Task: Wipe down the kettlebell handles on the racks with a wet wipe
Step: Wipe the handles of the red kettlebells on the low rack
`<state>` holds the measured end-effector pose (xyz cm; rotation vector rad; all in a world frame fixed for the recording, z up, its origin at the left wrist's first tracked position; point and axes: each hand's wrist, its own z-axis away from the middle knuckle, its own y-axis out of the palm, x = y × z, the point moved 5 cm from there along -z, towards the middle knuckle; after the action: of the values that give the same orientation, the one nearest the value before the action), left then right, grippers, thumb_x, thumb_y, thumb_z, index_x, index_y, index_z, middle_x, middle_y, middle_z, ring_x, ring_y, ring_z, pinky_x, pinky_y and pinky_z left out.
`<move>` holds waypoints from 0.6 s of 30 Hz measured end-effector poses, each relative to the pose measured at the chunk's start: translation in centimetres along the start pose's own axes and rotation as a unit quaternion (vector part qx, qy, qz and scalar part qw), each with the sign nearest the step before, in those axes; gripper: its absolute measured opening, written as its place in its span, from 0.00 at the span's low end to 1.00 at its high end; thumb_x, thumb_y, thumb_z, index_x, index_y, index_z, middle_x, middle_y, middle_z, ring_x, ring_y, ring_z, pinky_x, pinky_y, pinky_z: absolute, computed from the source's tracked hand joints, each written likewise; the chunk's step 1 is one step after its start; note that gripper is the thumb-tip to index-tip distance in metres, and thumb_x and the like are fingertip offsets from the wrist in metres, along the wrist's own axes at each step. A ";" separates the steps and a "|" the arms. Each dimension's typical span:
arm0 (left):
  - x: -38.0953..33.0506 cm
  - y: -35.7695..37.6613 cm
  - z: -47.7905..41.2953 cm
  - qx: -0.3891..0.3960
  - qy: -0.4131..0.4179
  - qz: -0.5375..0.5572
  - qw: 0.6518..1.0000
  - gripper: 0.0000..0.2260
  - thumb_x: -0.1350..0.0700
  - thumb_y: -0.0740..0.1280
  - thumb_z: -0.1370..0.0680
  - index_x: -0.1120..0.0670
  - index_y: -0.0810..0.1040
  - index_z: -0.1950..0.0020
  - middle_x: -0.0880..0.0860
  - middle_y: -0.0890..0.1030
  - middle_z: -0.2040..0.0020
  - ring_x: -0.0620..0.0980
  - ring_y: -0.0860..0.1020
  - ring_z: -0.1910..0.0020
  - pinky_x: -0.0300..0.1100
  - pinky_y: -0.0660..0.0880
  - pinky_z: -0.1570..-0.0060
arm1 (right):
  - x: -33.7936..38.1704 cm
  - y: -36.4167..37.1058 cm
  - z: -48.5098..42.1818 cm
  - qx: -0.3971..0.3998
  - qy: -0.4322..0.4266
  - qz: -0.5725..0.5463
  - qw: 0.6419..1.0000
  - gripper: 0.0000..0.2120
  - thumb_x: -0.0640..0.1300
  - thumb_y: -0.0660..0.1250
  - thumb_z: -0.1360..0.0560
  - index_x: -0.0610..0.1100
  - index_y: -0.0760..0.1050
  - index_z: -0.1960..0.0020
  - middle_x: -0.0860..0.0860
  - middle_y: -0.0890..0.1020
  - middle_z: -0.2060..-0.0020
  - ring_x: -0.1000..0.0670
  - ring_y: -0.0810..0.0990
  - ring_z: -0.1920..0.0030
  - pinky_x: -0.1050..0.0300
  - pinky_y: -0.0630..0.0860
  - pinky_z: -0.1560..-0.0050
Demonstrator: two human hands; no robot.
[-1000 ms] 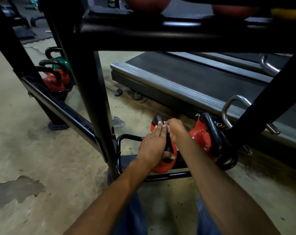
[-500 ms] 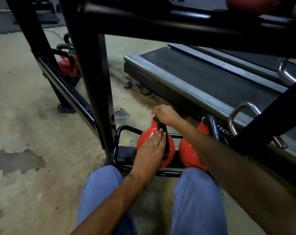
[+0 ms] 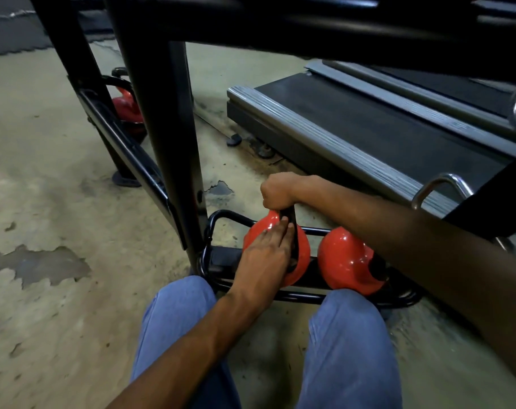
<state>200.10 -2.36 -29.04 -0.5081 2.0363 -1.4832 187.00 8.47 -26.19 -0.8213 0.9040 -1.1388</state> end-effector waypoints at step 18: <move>0.2 -0.3 0.0 -0.007 0.009 -0.036 0.999 0.33 0.48 0.78 0.30 0.59 0.74 0.28 0.59 0.76 0.30 0.55 0.78 0.35 0.47 0.74 0.35 | -0.3 -0.5 -1.0 0.002 -0.001 0.021 1.000 0.09 0.45 0.67 0.23 0.45 0.78 0.63 0.48 0.81 0.64 0.48 0.80 0.62 0.51 0.81 0.57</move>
<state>199.95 -2.54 -28.79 -0.5808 2.0638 -1.5201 185.82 8.57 -26.17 -0.7974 0.9136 -1.1022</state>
